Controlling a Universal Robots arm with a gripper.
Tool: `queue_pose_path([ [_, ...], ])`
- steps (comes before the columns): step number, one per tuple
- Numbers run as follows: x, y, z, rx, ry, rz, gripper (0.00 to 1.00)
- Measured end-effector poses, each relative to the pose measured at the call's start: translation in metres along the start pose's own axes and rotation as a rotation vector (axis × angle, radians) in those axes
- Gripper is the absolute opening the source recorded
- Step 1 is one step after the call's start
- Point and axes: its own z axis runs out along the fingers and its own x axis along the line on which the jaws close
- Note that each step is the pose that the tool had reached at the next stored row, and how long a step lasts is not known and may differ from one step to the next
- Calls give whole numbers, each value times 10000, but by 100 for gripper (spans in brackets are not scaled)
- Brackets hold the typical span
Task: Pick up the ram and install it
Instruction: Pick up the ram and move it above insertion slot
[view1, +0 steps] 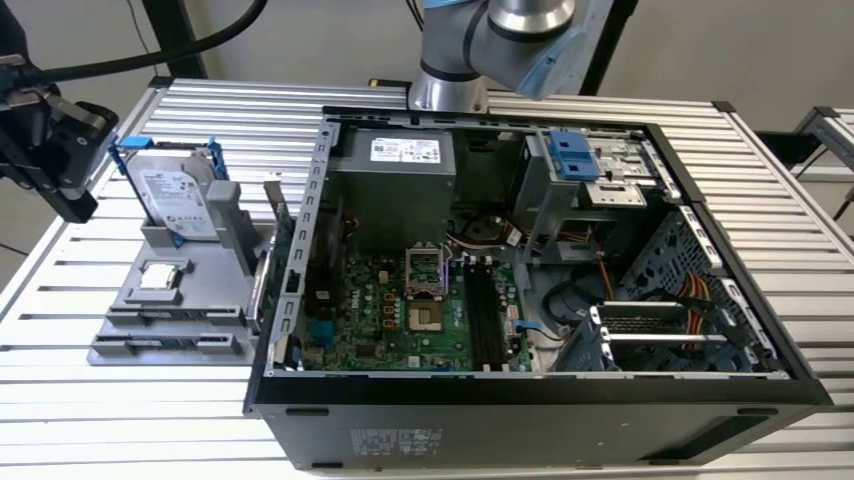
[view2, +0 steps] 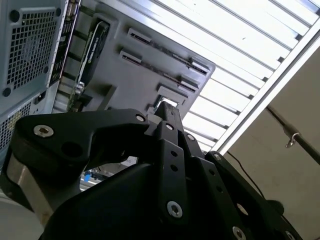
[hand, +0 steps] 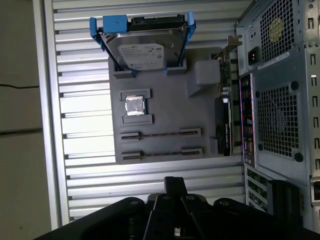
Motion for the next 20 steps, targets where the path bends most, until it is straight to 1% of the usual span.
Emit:
queue_pose_path([
  [12,1,0,1,0,4,-46,0],
  [20,2,0,1,-8,21,-428,0],
])
